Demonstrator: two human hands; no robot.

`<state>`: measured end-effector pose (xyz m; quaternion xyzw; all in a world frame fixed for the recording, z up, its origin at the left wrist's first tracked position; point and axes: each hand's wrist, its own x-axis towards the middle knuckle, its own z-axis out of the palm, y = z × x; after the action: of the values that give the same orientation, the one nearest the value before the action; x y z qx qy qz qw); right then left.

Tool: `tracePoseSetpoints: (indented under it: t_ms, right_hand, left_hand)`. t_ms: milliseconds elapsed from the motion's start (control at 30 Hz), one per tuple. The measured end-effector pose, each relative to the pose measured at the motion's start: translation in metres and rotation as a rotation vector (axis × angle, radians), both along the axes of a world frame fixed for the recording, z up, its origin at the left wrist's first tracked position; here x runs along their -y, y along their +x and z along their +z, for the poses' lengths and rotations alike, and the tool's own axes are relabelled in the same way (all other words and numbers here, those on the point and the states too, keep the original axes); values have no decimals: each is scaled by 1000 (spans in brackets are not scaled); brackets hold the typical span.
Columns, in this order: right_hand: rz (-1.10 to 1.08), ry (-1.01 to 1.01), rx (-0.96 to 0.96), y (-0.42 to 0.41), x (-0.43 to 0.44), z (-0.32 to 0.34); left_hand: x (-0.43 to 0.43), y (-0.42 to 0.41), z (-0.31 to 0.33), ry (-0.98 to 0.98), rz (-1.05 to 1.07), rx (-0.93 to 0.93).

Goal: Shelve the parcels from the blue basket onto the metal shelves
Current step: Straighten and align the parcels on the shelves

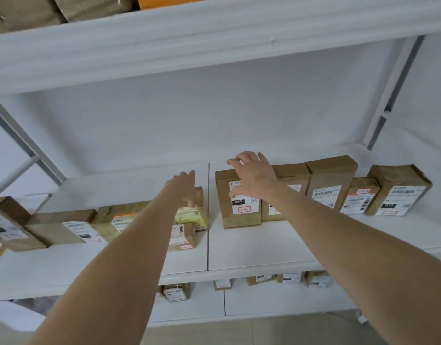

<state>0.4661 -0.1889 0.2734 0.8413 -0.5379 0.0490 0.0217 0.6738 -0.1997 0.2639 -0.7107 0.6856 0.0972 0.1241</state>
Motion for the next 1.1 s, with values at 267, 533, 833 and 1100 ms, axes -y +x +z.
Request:
tracePoseSetpoints:
  t_ms: [267,533,833,1100]
  right_hand:
    - [-22,82,-41,36,7,-16]
    - [-57,64,-47,42,7,-17]
    - [-83,55,-52,44,8,-18]
    - [-45,11,-63,54,1,-9]
  left_hand:
    - [-1,15,-52,-38,-9,14]
    - [1,1,-45,-116,-121,-41]
    - [4,14,-45,-15,-111,-136]
    - [-12,18,-47,88,-104,-175]
